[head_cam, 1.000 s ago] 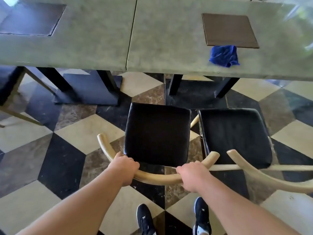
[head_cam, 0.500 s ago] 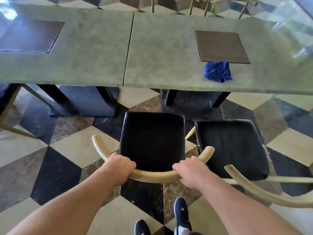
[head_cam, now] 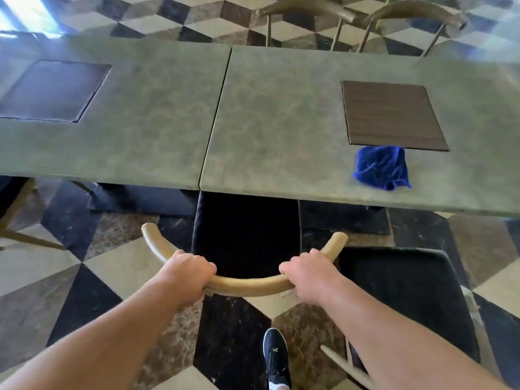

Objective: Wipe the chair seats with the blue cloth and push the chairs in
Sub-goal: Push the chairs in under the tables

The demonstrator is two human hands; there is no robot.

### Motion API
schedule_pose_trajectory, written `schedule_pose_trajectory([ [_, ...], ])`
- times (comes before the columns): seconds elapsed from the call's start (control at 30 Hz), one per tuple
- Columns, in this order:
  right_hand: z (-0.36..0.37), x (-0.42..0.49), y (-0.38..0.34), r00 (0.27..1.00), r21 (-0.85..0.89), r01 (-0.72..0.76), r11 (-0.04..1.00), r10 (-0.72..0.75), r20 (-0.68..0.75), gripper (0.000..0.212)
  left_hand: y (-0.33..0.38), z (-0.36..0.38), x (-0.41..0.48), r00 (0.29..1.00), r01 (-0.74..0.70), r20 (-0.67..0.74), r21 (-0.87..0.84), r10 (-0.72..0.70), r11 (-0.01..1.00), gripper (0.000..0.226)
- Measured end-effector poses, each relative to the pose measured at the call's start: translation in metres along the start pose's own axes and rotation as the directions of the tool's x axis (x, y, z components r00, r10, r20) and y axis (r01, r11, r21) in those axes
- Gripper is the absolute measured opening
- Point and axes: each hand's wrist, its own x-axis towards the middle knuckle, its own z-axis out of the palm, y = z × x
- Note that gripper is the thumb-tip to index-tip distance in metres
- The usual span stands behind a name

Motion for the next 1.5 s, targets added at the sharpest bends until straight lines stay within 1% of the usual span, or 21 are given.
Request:
schedule_pose_trajectory([
  [0.1, -0.014, 0.032, 0.006, 0.997, 0.067, 0.047, 0.997, -0.043, -0.057, 0.029, -0.036, -0.019, 0.021, 0.999, 0.029, 0.027, 0.038, -0.03, 0.999, 0.017],
  [0.17, -0.02, 0.046, 0.001, 0.992, 0.099, 0.063, 0.993, -0.051, -0.118, 0.029, -0.058, -0.027, 0.028, 0.998, 0.054, 0.013, 0.072, -0.055, 0.996, 0.019],
  [0.2, -0.022, 0.051, 0.0, 0.991, 0.108, 0.066, 0.992, -0.053, -0.122, 0.028, -0.066, -0.03, 0.03, 0.998, 0.057, 0.008, 0.087, -0.058, 0.995, 0.02],
  [0.33, -0.032, 0.058, 0.008, 0.994, 0.108, 0.075, 0.991, -0.066, -0.085, 0.03, -0.073, -0.039, 0.032, 0.999, 0.046, -0.026, 0.091, -0.044, 0.995, 0.019],
  [0.47, -0.048, 0.056, 0.011, 0.992, 0.071, 0.098, 0.993, -0.092, -0.082, 0.03, -0.076, -0.04, 0.026, 0.997, 0.063, -0.035, 0.046, -0.061, 0.997, 0.019],
  [0.67, -0.06, 0.067, 0.021, 0.995, -0.027, 0.07, 0.997, -0.072, -0.063, 0.02, -0.076, -0.035, 0.038, 0.997, 0.049, -0.07, 0.045, -0.046, 0.998, 0.016],
  [0.77, -0.055, 0.079, 0.031, 0.998, -0.048, 0.021, 0.999, -0.023, -0.058, 0.02, -0.078, -0.038, 0.063, 0.993, 0.032, -0.116, 0.064, -0.025, 0.997, 0.015],
  [0.83, -0.047, 0.085, 0.037, 0.999, -0.041, -0.001, 0.999, -0.001, -0.045, 0.02, -0.076, -0.035, 0.078, 0.994, 0.008, -0.107, 0.09, 0.001, 0.996, 0.014],
  [0.97, -0.029, 0.09, 0.036, 1.0, -0.069, 0.01, 0.998, -0.012, -0.018, 0.025, -0.074, -0.015, 0.092, 0.995, -0.05, -0.076, 0.121, 0.059, 0.991, 0.015],
  [1.07, -0.024, 0.093, 0.03, 1.0, -0.095, 0.028, 0.995, -0.029, -0.011, 0.026, -0.079, -0.002, 0.094, 0.991, -0.079, -0.095, 0.131, 0.092, 0.988, 0.016],
  [1.2, -0.025, 0.096, 0.023, 0.999, -0.12, 0.047, 0.992, -0.047, 0.002, 0.027, -0.083, 0.006, 0.095, 0.989, -0.086, -0.112, 0.092, 0.096, 0.992, 0.02],
  [1.33, -0.014, 0.089, 0.021, 0.999, -0.113, 0.039, 0.993, -0.036, 0.024, 0.022, -0.073, 0.02, 0.094, 0.988, -0.12, -0.094, 0.054, 0.124, 0.991, 0.025],
  [1.43, -0.008, 0.089, 0.021, 1.0, -0.107, 0.031, 0.994, -0.031, 0.0, 0.024, -0.073, 0.025, 0.095, 0.985, -0.121, -0.116, 0.034, 0.124, 0.992, 0.028],
  [1.5, -0.007, 0.09, 0.022, 0.999, -0.113, 0.032, 0.993, -0.035, -0.021, 0.03, -0.074, 0.022, 0.095, 0.988, -0.117, -0.103, 0.016, 0.118, 0.993, 0.03],
])
